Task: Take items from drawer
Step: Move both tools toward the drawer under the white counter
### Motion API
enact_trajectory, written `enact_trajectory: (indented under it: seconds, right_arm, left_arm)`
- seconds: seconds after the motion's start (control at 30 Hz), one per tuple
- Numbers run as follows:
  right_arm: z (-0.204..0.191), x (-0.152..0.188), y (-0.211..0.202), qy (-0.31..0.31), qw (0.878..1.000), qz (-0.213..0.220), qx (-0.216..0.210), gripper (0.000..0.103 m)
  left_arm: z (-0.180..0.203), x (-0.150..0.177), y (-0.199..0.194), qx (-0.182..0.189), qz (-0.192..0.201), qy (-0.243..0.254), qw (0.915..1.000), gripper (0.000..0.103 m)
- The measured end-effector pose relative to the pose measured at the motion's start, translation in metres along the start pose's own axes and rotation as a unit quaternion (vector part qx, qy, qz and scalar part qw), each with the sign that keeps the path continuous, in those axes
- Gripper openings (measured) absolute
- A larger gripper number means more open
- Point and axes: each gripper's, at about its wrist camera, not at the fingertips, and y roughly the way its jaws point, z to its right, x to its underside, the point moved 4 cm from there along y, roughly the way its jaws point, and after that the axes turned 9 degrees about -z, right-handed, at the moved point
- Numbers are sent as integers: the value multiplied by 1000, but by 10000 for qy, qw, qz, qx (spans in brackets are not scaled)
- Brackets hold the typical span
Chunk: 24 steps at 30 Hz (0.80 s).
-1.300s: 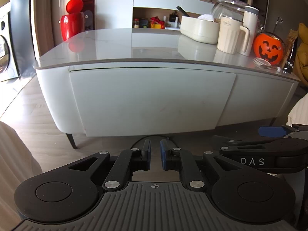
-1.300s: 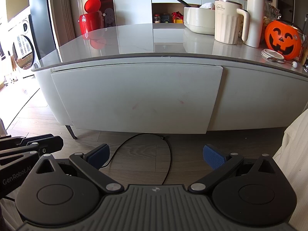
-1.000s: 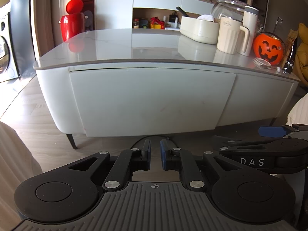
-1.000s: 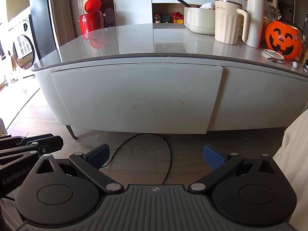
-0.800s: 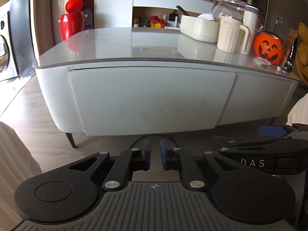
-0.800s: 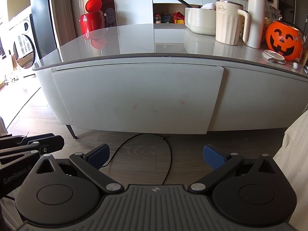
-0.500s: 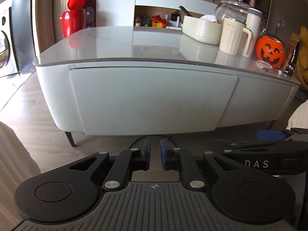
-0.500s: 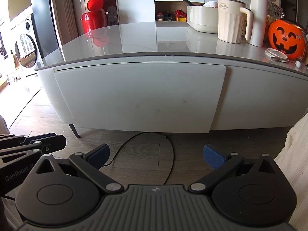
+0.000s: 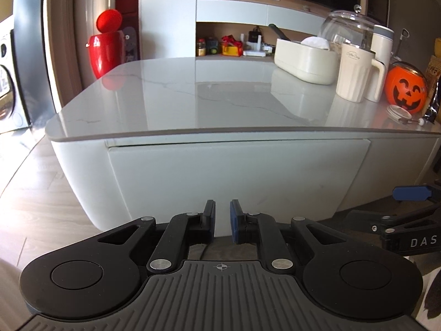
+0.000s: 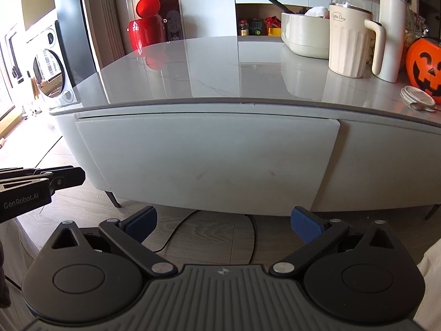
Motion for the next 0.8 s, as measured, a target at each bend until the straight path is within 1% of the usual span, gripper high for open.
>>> enact_trajectory:
  seconds: [0.1, 0.2, 0.27, 0.33, 0.4, 0.47, 0.5, 0.53, 0.57, 0.63, 0.67, 0.73, 0.8]
  right_arm:
    - [7, -14, 3, -167, 9998, 96, 50, 103]
    - [15, -29, 6, -393, 9987, 280, 134, 103]
    - [20, -39, 7, -670, 9968, 393, 171, 103]
    - [26, -49, 11, -1002, 9937, 379, 339, 103]
    - [34, -57, 18, -1379, 9883, 380, 524, 103]
    - [44, -64, 24, -1632, 9843, 438, 517, 103]
    - [51, -66, 27, -1564, 9854, 448, 496, 103]
    - [60, -69, 30, -1338, 9892, 397, 451, 103]
    - [71, -71, 35, -974, 9942, 281, 356, 103]
    - [85, -72, 43, -439, 9990, -6, 119, 103]
    - [90, -72, 46, -328, 9994, -105, 58, 103]
    - [91, -71, 46, -366, 9993, -86, 74, 103]
    - [92, -71, 50, -441, 9989, -141, 63, 103]
  left_arm:
    - [-9, -12, 12, 37, -84, 203, 9998, 14]
    - [-22, -27, 21, 220, -126, 559, 9981, 15]
    - [-35, -43, 25, 336, -43, 806, 9962, 15]
    - [-54, -56, 28, 332, 77, 853, 9958, 15]
    - [-81, -62, 31, 183, 200, 511, 9983, 15]
    - [-108, -58, 34, 24, 432, -40, 9991, 15]
    - [-121, -52, 37, -55, 416, -332, 9986, 15]
    - [-132, -48, 42, -149, 222, -615, 9978, 16]
    - [-139, -48, 44, -187, 108, -828, 9963, 16]
    - [-152, -48, 37, -80, 210, -1161, 9930, 16]
    - [-156, -47, 35, 6, 235, -1294, 9913, 16]
    - [-160, -47, 36, 166, 183, -1467, 9889, 16]
    - [-159, -48, 40, 224, 115, -1480, 9887, 16]
